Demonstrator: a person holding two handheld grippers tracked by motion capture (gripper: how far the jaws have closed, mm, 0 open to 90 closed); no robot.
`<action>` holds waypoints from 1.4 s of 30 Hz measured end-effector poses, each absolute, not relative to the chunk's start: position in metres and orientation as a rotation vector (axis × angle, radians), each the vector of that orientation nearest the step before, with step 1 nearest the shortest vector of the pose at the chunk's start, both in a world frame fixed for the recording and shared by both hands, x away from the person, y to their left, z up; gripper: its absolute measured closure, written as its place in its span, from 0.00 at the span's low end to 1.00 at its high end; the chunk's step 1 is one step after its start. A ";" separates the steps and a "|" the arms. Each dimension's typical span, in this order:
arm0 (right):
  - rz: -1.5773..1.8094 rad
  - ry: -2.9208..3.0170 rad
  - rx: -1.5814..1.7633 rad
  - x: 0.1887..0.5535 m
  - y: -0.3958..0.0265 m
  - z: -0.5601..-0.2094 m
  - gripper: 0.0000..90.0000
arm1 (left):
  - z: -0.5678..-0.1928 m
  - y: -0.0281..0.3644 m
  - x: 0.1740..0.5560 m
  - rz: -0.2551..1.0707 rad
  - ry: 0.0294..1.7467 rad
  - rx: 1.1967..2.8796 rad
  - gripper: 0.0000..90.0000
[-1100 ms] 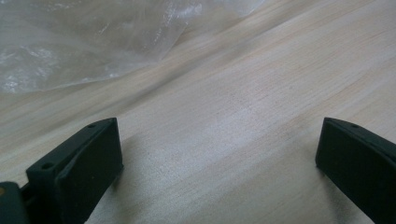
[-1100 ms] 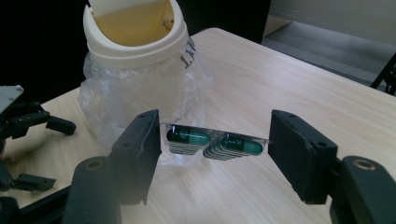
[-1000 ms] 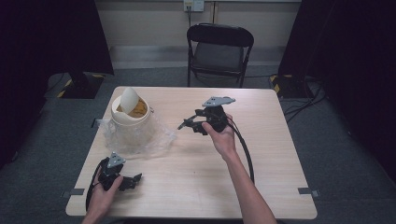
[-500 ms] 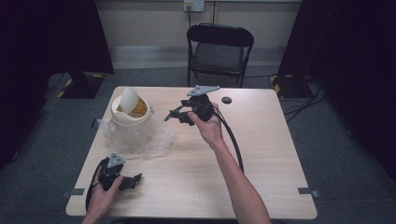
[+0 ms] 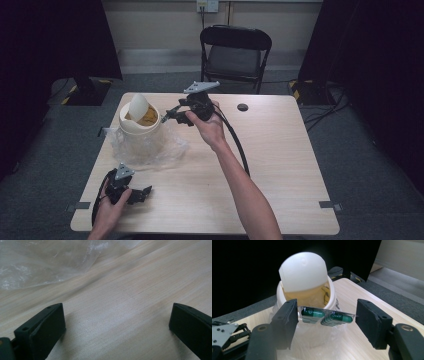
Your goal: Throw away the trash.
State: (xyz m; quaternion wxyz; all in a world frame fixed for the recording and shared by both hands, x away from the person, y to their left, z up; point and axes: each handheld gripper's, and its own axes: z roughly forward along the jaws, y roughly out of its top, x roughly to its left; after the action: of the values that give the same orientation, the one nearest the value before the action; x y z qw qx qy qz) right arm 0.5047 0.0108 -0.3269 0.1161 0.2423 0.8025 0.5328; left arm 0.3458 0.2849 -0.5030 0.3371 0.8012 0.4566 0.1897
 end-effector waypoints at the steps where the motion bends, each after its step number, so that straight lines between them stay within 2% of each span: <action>1: 1.560 2.350 0.710 0.505 0.011 -0.327 0.39 | -0.503 0.285 0.346 0.494 1.190 2.088 0.00; 20: 1.577 2.392 0.644 0.521 0.062 -0.322 0.39 | -0.503 0.285 0.346 0.496 1.189 2.090 0.00; 42: 1.439 2.513 0.698 0.544 0.096 -0.364 0.39 | -0.503 0.285 0.346 0.496 1.188 2.090 0.00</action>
State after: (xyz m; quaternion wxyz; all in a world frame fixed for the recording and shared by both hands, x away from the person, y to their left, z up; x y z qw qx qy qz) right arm 0.5444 0.0965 -0.3641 0.0812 0.2335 0.8408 0.4816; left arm 0.3460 0.2851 -0.5029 0.3365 0.8018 0.4558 0.1901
